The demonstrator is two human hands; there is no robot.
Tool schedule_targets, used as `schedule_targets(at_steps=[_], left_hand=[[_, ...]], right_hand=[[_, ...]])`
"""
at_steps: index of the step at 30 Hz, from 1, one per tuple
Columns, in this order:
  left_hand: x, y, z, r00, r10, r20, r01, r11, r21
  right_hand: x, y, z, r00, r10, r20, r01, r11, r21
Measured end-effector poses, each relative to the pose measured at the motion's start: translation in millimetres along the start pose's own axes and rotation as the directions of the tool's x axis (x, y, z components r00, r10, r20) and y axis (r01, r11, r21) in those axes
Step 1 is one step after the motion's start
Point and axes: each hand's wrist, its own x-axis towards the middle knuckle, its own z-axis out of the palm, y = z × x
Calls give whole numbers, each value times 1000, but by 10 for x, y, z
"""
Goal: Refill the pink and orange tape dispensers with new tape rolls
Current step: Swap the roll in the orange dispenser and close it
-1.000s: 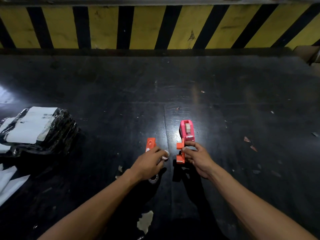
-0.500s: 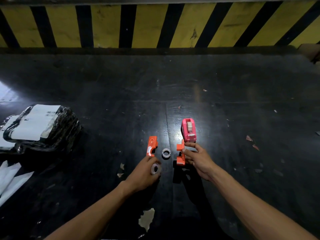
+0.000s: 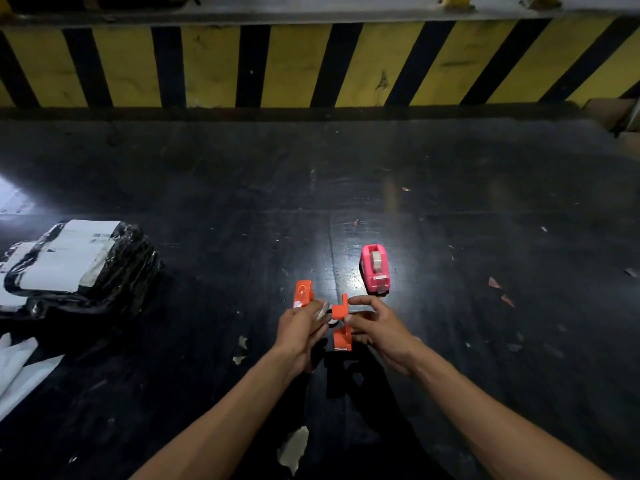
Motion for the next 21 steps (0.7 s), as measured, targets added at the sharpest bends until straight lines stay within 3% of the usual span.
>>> schedule_targets(at_steps=[9,13,21], left_hand=[[-102,36,60,996,-83,21,76,972,220],[-114,78,62,992,-110,65,87,952,295],[-132,107,65,990,-58,127,2,916,401]], right_hand=[[-19,-6,53,994,-106,-12,104,988,-115],[-29,-35,32,997,-70,21,71,995,-67],[1,5,-9,998,-22,65,32,986,-163]])
